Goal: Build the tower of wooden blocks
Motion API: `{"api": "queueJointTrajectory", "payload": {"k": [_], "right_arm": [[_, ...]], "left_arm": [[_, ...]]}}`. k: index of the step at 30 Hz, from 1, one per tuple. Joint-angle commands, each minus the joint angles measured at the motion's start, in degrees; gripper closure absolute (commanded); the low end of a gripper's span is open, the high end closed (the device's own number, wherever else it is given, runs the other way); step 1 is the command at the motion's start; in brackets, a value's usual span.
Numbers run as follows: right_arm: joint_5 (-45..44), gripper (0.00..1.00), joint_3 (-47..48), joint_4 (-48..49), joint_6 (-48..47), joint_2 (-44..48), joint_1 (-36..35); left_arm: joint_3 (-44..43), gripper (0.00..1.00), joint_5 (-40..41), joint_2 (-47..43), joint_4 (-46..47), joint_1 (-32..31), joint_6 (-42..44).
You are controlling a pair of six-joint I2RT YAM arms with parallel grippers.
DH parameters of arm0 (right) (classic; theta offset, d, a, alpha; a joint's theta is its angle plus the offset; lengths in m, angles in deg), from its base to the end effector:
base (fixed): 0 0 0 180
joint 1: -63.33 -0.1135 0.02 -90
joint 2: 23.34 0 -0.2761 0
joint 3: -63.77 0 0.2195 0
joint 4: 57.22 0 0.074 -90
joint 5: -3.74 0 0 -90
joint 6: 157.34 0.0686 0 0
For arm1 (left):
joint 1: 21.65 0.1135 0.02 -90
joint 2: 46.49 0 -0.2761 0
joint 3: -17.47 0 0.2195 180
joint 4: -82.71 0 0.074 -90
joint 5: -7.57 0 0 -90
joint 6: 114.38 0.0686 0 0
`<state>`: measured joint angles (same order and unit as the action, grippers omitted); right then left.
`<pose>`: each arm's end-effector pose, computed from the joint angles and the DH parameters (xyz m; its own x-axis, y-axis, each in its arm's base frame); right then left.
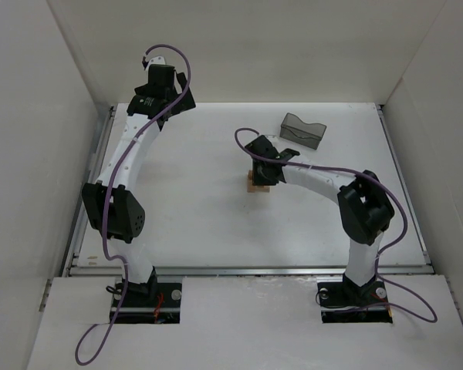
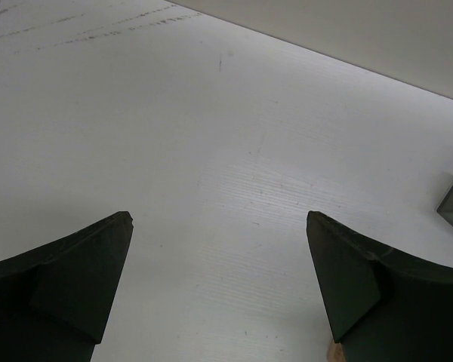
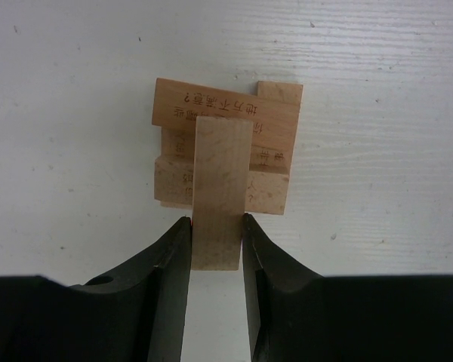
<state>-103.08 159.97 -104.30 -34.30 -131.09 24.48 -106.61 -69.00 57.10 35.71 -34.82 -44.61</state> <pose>0.3177 0.2304 0.2133 -0.8208 0.0090 -0.5711 -0.0425 0.9961 0.0767 0.4091 -0.0794 0.3959 -0.4145 -0.2484 -0.8755 -0.1322 0.9682 -0.2122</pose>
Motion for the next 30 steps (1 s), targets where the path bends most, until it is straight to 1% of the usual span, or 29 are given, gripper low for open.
{"api": "queueJointTrajectory", "payload": {"k": [1, 10, 30], "right_arm": [[-2.6, 1.00, 4.6, -1.4, -0.9, -0.7, -0.8], [-5.5, 1.00, 7.8, -3.9, -3.4, -2.6, -1.3], [-4.4, 1.00, 8.3, -3.8, -4.5, -4.8, -1.3]], "left_arm": [[0.6, 0.00, -0.3, -2.2, 1.1, -0.4, 0.2], [1.2, 0.00, -0.9, -2.2, 1.1, -0.4, 0.2], [2.2, 0.00, -1.9, -2.7, 1.6, -0.4, 0.2]]}}
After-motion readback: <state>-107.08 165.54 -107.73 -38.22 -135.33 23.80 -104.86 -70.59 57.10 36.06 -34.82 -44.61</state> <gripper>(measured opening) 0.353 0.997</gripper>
